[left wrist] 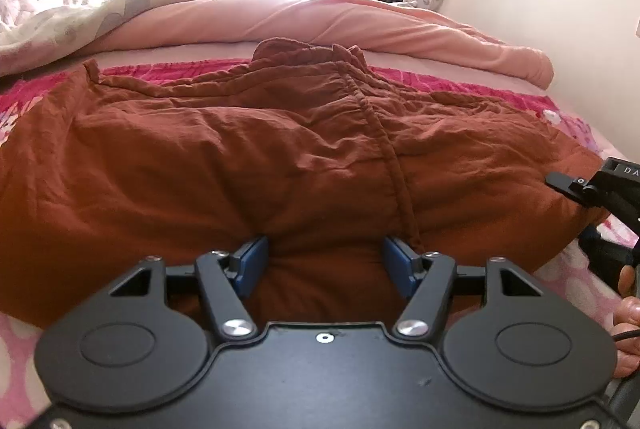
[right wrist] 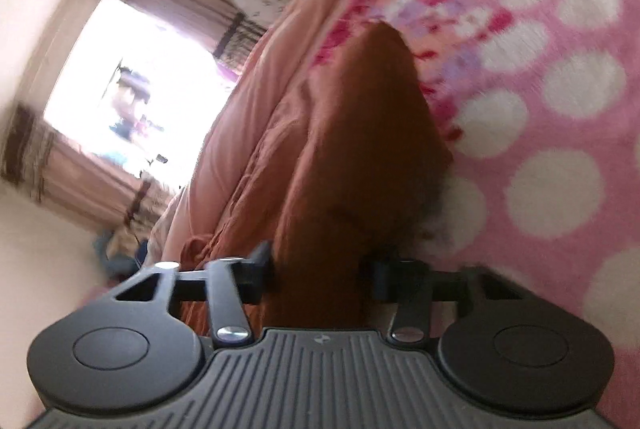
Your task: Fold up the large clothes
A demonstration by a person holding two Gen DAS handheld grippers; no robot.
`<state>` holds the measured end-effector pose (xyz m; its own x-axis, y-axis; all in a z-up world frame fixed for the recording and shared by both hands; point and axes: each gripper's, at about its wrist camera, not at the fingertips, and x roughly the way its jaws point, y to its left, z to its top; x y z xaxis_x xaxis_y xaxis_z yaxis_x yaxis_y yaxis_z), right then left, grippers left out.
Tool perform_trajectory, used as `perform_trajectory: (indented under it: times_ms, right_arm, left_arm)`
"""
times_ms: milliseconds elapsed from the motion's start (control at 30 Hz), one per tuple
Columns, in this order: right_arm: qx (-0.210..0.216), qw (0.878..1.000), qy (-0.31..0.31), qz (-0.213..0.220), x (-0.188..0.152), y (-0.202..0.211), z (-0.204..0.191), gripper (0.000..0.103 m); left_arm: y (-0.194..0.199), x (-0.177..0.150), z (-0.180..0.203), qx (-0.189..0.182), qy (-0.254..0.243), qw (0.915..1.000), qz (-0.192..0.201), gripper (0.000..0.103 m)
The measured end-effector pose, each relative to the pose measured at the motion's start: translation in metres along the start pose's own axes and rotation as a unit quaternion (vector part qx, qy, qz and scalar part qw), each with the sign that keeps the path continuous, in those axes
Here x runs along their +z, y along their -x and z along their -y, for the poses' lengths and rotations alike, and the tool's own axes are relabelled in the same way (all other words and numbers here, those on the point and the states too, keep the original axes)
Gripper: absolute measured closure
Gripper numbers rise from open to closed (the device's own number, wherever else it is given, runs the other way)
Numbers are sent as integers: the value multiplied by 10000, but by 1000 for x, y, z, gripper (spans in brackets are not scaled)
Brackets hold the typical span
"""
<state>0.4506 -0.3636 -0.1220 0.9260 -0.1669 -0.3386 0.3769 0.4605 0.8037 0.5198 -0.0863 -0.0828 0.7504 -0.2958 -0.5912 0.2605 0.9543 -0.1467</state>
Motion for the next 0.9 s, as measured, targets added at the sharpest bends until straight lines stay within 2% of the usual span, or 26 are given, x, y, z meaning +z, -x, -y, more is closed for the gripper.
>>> perform_trajectory:
  times_ms: [67,133,167,233,300,333,400,533,633,767,833,900]
  right_arm:
    - [41,9991,402,120,0,7,-14,71]
    - [-78,9954,931,225,1,11,-27,74]
    - [-90,9944,1022,266,3,12,-32,74]
    - [-62,9949,974,263,6,15,-32,74]
    - [-95,9960,857,255,5,16,-29,74]
    - [-95,9964,806,253,3,18,-27,74]
    - [-166,9958,862,243,0,18,-27,74]
    - [-369,9911,1250,258,-7,23,-33,74]
    - [-462,9855,1591,360,-10,26,-48,75]
    - [-493,9663,2447,636,-20,32,-86,76]
    - [-394,9465,3086,854,-31,37,-115,76]
    - [-223,9189,3795,1052,-50,42,-147,76]
  left_arm:
    - [20,7,-6,59,-18,10000,63,43]
    - [48,13,-18,496,-120,9978,432,43]
    - [54,16,-28,710,-110,9964,443,45]
    - [55,18,-59,1013,167,9944,251,45]
    - [44,13,-85,1490,338,9882,63,44]
    - [37,9,-97,1611,413,9861,59,38]
    - [26,2,-110,1541,596,9862,102,36]
    - [16,-3,-96,2050,674,9758,347,36]
    - [16,-3,-98,2064,895,9736,398,36]
    - [17,-4,-104,1879,860,9778,357,36]
    - [20,-4,-107,1777,947,9788,365,36]
    - [21,-5,-110,1696,974,9800,368,36]
